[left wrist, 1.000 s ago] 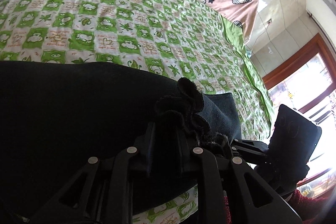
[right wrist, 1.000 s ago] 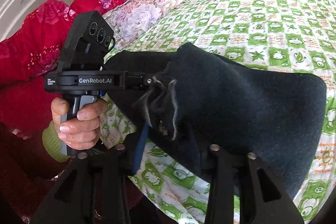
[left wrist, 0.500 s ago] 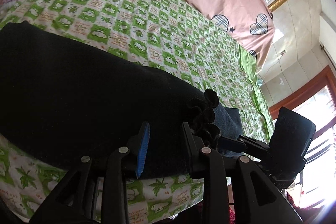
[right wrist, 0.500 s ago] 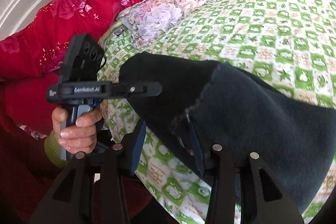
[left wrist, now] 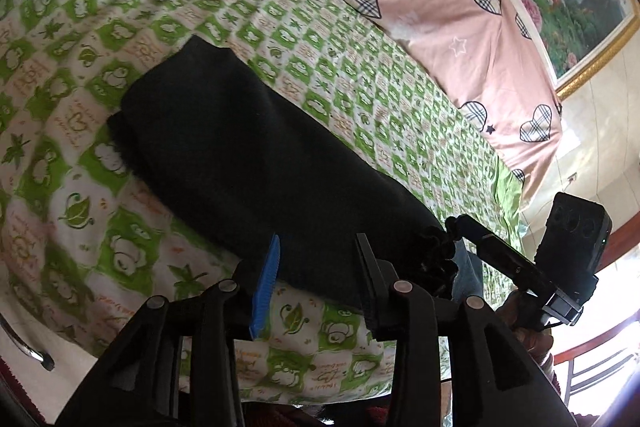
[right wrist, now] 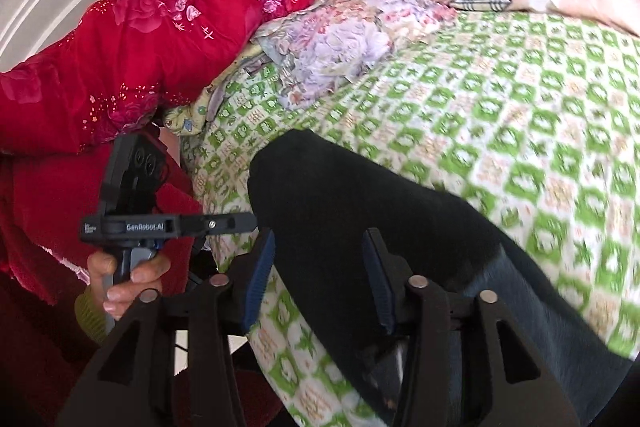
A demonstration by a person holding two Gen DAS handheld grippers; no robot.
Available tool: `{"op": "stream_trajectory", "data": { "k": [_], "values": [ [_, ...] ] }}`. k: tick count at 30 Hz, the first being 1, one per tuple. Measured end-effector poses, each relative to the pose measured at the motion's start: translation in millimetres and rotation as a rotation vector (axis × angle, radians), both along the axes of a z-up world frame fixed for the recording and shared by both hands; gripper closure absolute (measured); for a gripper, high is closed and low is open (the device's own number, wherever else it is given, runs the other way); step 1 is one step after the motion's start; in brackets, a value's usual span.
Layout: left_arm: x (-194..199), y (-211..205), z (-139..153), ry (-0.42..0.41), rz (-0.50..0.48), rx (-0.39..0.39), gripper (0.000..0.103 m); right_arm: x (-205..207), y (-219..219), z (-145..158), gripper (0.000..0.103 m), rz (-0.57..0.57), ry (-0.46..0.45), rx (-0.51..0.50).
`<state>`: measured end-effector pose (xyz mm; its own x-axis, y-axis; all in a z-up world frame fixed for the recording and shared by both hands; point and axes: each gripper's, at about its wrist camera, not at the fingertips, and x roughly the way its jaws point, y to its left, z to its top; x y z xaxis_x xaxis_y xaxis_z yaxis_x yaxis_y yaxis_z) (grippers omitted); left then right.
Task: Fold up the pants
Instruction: 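Lower the folded edge with both grippers and regrasp the pants corner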
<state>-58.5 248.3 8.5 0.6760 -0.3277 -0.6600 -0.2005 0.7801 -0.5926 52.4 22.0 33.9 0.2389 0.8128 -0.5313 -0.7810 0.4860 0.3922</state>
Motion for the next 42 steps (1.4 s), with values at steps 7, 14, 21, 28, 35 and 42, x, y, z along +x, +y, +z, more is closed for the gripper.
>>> {"op": "stream_trajectory", "data": {
  "k": [7, 14, 21, 28, 35, 42],
  "values": [
    [-12, 39, -15, 0.052, 0.157, -0.049, 0.054, 19, 34, 4, 0.043, 0.035, -0.005, -0.056],
    [-5, 68, -36, 0.121, 0.243, -0.083, 0.052, 42, 73, 5, 0.043, 0.102, 0.007, -0.099],
    [8, 83, -43, 0.142, 0.29, -0.108, 0.05, 70, 119, 4, 0.043, 0.181, 0.016, -0.162],
    [18, 87, -48, 0.154, 0.311, -0.091, 0.05, 94, 163, -9, 0.043, 0.255, 0.036, -0.218],
    [30, 87, -49, 0.156, 0.327, -0.064, 0.05, 109, 215, -27, 0.043, 0.349, 0.05, -0.296],
    [40, 87, -52, 0.142, 0.317, -0.014, 0.066, 120, 247, -51, 0.045, 0.429, 0.092, -0.371]
  ]
}}
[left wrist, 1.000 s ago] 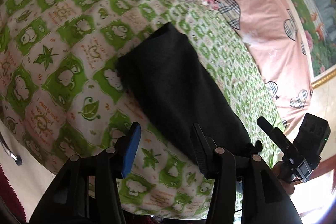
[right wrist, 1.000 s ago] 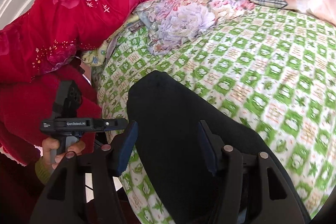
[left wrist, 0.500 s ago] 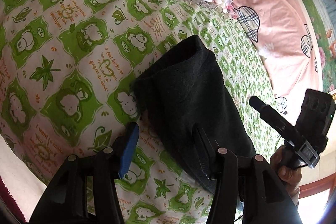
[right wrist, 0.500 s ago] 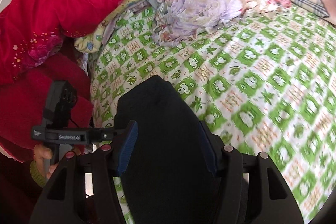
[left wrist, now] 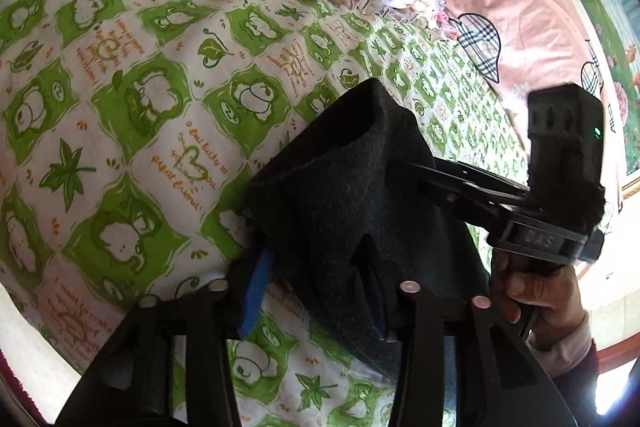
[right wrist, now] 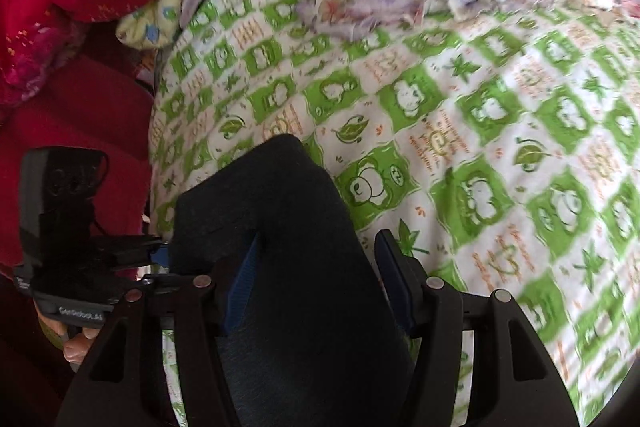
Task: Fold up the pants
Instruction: 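Lower the folded edge with both grippers and regrasp the pants corner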
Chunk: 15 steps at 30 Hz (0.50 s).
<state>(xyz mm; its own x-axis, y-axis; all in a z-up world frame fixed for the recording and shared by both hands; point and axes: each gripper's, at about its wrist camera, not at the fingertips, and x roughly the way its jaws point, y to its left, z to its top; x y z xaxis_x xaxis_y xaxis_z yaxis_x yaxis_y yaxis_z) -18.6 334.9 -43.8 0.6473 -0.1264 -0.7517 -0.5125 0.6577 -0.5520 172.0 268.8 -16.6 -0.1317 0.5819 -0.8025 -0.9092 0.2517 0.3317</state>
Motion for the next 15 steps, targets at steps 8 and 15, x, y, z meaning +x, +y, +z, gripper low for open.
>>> {"op": "stream_trajectory", "data": {
  "k": [8, 15],
  "values": [
    [2, -5, 14, -0.035, -0.037, 0.011, 0.084, -13, -11, 20, 0.077, -0.014, -0.033, 0.053],
    [0, -33, 66, -0.15, -0.124, 0.071, 0.085, -29, -70, 75, 0.079, -0.096, -0.081, 0.211]
  ]
}}
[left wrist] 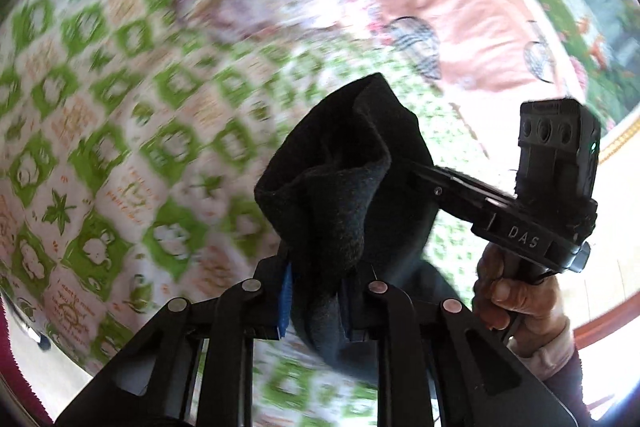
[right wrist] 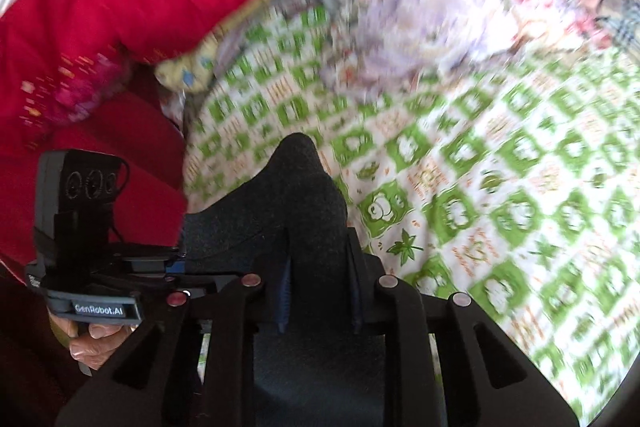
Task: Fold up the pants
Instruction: 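Lower the folded edge with both grippers and regrasp the pants corner, then lift the folded navy pants with both grippers and fold them over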
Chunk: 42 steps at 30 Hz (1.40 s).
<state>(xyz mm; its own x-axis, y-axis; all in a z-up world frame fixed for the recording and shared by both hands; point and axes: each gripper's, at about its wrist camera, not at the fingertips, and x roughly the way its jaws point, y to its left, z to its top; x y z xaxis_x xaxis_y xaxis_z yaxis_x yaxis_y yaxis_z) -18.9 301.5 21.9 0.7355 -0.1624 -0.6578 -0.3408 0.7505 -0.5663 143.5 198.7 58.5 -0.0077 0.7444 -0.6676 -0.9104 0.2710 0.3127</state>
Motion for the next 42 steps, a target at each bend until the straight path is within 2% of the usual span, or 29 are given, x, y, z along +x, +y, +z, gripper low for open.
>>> {"op": "stream_trajectory", "data": {
  "k": [8, 12, 15, 25, 31, 42],
  "values": [
    [0, -67, 62, -0.143, -0.175, 0.032, 0.086, -23, -100, 45, 0.079, -0.107, -0.022, 0.22],
    [3, -108, 80, -0.181, -0.27, 0.052, 0.085, -30, -149, 48, 0.079, -0.169, -0.007, 0.318],
    [6, -136, 84, -0.187, -0.322, 0.068, 0.085, -31, -177, 45, 0.079, -0.207, -0.006, 0.35],
    [23, -209, 80, -0.163, -0.47, 0.107, 0.085, -41, -255, 26, 0.079, -0.332, 0.009, 0.413],
    [31, -245, 64, -0.145, -0.548, 0.142, 0.085, -44, -292, 8, 0.079, -0.407, 0.021, 0.414],
    [38, -285, 43, -0.119, -0.604, 0.191, 0.085, -44, -324, -16, 0.079, -0.456, 0.034, 0.422]
  ]
}}
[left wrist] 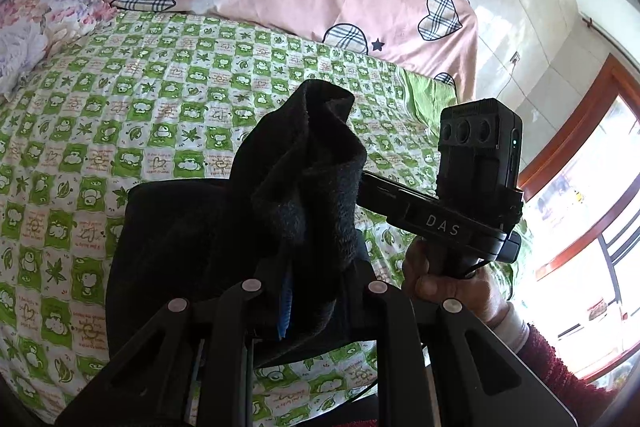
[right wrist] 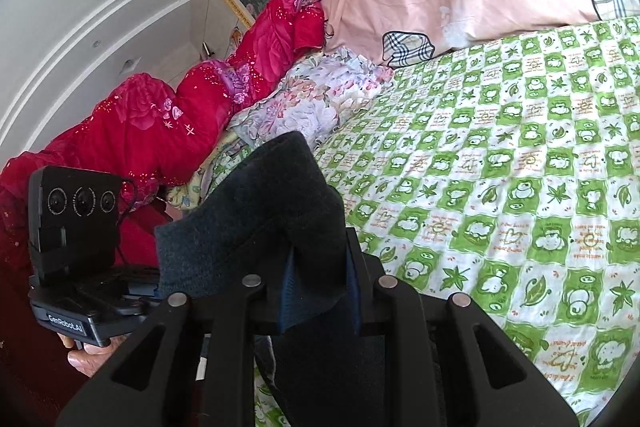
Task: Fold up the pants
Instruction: 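Lift the folded navy pants with both grippers and fold them over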
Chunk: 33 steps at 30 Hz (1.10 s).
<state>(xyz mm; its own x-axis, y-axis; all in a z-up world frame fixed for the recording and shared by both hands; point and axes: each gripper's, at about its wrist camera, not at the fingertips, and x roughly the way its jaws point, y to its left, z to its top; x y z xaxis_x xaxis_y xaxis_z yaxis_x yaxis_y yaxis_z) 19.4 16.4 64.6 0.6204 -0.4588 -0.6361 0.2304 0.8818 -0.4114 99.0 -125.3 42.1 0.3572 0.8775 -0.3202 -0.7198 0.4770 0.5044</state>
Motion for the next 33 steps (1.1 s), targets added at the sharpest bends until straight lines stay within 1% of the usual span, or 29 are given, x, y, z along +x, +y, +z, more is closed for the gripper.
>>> {"op": "stream_trajectory", "data": {
  "k": [4, 8, 12, 17, 19, 21, 23, 26, 28, 29, 30, 32, 33],
  "values": [
    [-4, -11, -3, -0.004, -0.003, 0.003, 0.085, -6, -10, -4, 0.079, -0.012, 0.001, 0.009],
    [-6, -29, -12, -0.006, -0.035, 0.048, 0.085, -11, -22, -14, 0.079, -0.047, 0.015, -0.011],
    [-5, -45, -26, 0.002, -0.087, 0.08, 0.085, -19, -37, -28, 0.079, -0.11, 0.038, -0.046],
    [-6, -65, -40, 0.008, -0.162, 0.109, 0.085, -27, -55, -37, 0.079, -0.184, 0.066, -0.087],
    [-7, -73, -47, 0.003, -0.19, 0.139, 0.084, -30, -60, -41, 0.079, -0.218, 0.077, -0.114],
    [-7, -80, -55, 0.0, -0.208, 0.166, 0.082, -31, -64, -46, 0.079, -0.25, 0.113, -0.13],
    [-4, -81, -61, 0.011, -0.214, 0.176, 0.082, -34, -69, -51, 0.079, -0.288, 0.14, -0.134],
    [-5, -80, -67, 0.02, -0.231, 0.165, 0.078, -42, -78, -51, 0.078, -0.343, 0.158, -0.141],
    [-6, -79, -68, 0.022, -0.249, 0.149, 0.074, -48, -82, -49, 0.065, -0.39, 0.169, -0.15],
    [-7, -78, -68, 0.022, -0.264, 0.136, 0.069, -51, -84, -48, 0.05, -0.417, 0.173, -0.153],
    [-8, -78, -68, 0.023, -0.273, 0.126, 0.062, -54, -87, -46, 0.042, -0.444, 0.174, -0.153],
    [-9, -78, -68, 0.037, -0.3, 0.087, 0.055, -59, -92, -42, 0.042, -0.488, 0.173, -0.152],
    [-10, -78, -68, 0.042, -0.31, 0.069, 0.055, -61, -93, -39, 0.041, -0.512, 0.174, -0.159]
  ]
}}
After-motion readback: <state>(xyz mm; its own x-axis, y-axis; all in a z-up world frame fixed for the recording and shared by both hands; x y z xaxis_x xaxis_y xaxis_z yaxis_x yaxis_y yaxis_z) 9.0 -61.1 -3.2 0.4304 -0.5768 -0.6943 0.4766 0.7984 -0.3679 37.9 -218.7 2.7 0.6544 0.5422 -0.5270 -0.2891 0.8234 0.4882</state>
